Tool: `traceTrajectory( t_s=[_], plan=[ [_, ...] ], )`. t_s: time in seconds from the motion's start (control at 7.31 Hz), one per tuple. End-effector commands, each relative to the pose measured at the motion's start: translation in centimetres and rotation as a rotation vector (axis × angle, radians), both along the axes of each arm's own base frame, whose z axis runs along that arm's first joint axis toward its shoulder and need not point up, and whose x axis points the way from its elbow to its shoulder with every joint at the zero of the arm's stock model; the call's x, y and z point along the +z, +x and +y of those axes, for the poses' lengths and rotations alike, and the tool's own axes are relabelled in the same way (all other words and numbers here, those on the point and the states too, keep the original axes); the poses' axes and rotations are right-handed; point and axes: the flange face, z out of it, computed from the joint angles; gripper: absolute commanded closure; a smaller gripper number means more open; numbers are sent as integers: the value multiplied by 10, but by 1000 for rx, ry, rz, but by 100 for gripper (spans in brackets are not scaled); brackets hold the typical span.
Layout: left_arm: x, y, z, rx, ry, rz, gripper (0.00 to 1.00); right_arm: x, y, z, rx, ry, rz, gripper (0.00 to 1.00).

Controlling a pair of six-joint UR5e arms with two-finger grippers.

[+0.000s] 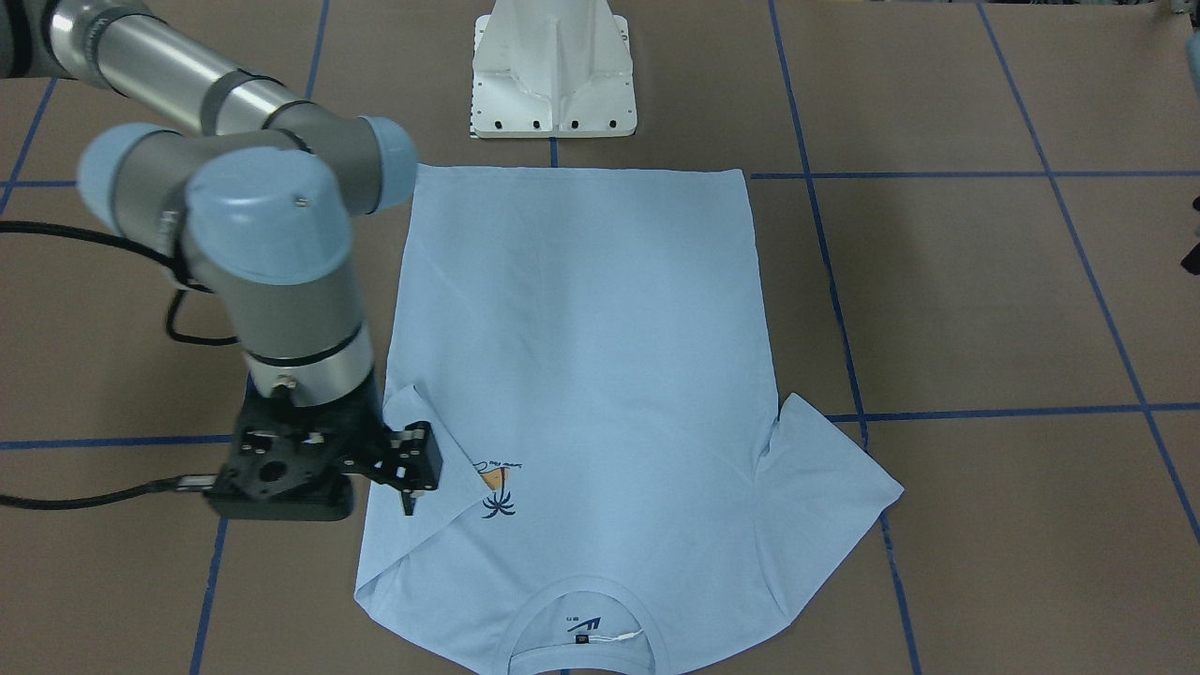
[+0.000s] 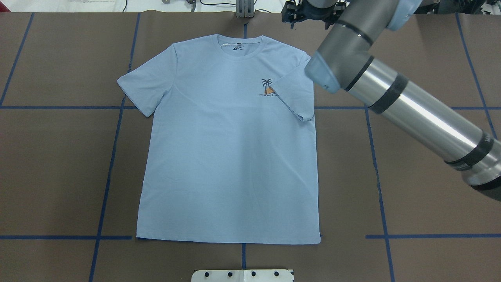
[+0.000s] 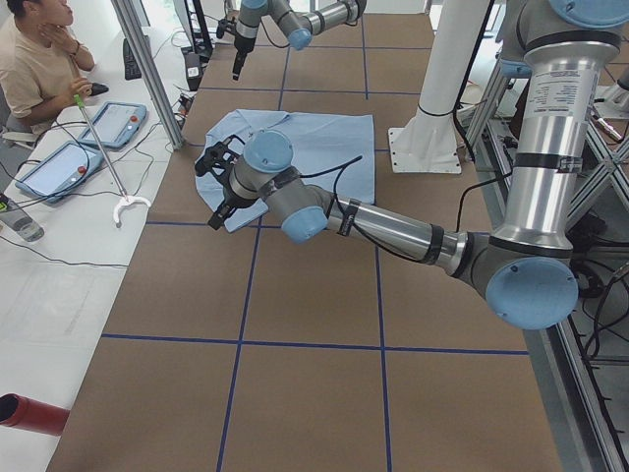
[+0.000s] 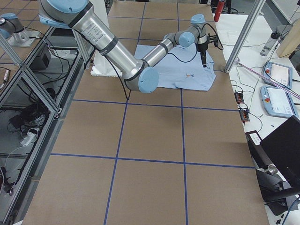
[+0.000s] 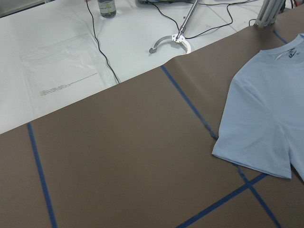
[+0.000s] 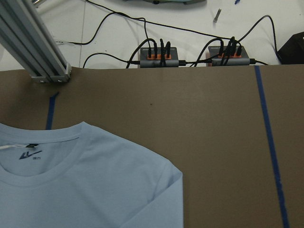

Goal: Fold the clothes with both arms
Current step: 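Release and lift the right gripper away while the left gripper approaches the other sleeve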

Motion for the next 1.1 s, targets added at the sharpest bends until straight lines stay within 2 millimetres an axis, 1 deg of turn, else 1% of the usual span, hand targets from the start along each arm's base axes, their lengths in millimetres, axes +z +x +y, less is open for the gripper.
traceTrajectory(
  t_s=[0.0,0.14,0.27,0.41,0.55,0.68,0.82,0.96],
  plan=[
    [-34,100,-24,-75,-87,66,0,74,142,-22,-132,40,-6,0],
    [-29,142,-33,-139,-125,100,4,113,203,-26,-184,58,-10,0],
    [-8,174,-37,-179,-154,128,18,152,252,-21,-224,63,-31,0],
    [18,199,-40,-173,-200,154,44,180,278,-11,-235,63,-29,0],
    [38,211,-51,-190,-245,178,48,190,285,-1,-231,61,-22,0],
    [58,235,-60,-266,-282,196,48,192,286,3,-229,60,-21,0],
    [72,282,-65,-299,-301,199,48,193,286,3,-228,58,-21,0],
    [80,313,-69,-307,-291,185,47,193,286,3,-229,60,-20,0]
  ],
)
